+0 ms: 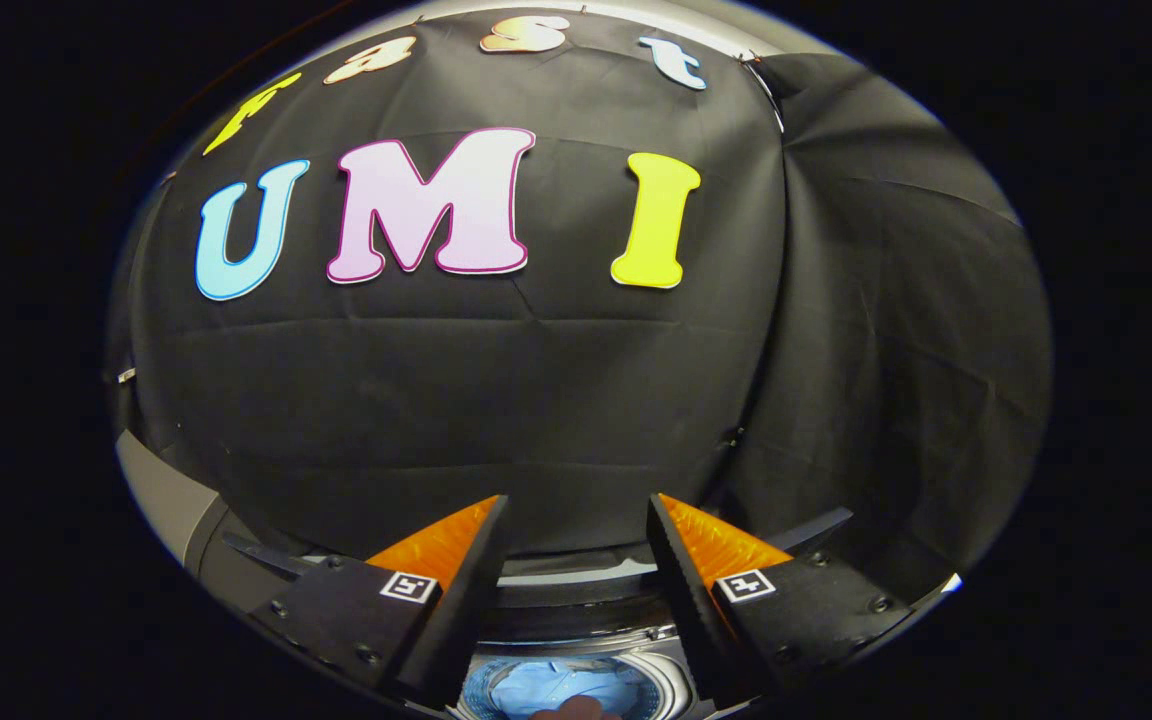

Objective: Put the clothes into the washing machine and then close the washing machine lid.

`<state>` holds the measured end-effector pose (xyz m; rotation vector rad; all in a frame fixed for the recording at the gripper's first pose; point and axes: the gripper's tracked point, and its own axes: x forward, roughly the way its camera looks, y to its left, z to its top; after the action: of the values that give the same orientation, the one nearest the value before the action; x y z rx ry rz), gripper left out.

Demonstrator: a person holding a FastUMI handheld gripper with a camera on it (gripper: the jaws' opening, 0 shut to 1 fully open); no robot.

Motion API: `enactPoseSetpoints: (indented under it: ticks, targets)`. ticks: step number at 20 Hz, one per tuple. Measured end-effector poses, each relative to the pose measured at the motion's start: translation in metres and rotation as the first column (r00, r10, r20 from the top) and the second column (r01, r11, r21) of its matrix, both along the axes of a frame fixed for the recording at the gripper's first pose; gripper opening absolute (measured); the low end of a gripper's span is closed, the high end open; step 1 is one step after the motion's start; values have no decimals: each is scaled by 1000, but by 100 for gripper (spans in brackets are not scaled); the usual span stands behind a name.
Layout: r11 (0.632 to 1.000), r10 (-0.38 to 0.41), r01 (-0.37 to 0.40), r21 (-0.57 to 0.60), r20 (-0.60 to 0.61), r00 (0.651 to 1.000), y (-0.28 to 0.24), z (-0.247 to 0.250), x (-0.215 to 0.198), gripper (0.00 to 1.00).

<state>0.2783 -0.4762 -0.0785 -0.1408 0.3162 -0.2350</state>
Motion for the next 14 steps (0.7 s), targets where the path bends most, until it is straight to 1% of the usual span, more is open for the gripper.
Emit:
enactPoseSetpoints:
  ticks: [6,14]
  targets:
    - [1000,-18,18,-5,30,999,-1,0,-23,86]
    - [1000,-6,6,4,77,997,-1,-1,-48,86]
